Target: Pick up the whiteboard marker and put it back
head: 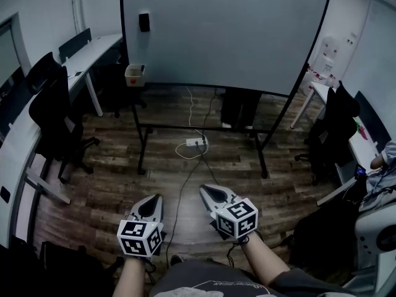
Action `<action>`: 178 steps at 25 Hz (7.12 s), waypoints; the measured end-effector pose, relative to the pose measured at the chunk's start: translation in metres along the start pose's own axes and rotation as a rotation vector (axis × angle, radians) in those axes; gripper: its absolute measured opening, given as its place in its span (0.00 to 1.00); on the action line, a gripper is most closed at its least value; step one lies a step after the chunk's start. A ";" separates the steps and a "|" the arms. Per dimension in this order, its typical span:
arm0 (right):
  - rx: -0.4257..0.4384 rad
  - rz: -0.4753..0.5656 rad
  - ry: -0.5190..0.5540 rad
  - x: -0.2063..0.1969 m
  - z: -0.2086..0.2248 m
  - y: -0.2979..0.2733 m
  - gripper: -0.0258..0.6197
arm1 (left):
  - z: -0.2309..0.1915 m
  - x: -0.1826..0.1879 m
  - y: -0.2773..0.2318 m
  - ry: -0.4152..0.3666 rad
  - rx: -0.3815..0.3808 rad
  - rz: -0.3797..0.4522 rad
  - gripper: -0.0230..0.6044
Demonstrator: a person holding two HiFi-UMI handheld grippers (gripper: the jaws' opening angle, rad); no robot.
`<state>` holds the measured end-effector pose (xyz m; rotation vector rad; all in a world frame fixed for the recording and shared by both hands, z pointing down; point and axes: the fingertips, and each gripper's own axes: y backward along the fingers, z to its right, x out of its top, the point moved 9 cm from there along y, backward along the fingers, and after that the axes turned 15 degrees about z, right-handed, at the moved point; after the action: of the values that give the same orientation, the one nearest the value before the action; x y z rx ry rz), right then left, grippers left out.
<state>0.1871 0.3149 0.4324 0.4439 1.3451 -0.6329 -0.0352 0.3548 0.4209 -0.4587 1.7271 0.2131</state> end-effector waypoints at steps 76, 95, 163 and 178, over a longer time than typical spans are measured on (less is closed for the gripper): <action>0.192 0.047 -0.099 0.046 0.224 -0.369 0.08 | -0.186 0.069 -0.284 -0.014 0.334 0.061 0.06; 0.152 0.059 -0.078 0.058 0.246 -0.501 0.08 | -0.303 0.089 -0.377 0.007 0.271 0.067 0.06; 0.173 0.397 0.001 0.155 0.235 -0.626 0.17 | -0.413 0.154 -0.458 -0.080 0.150 0.084 0.06; 0.204 0.330 -0.016 0.127 0.244 -0.495 0.17 | -0.298 0.123 -0.415 -0.070 0.158 0.097 0.06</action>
<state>0.0613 -0.2352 0.3828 0.8056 1.1624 -0.4981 -0.1482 -0.1580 0.4091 -0.2496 1.6847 0.1591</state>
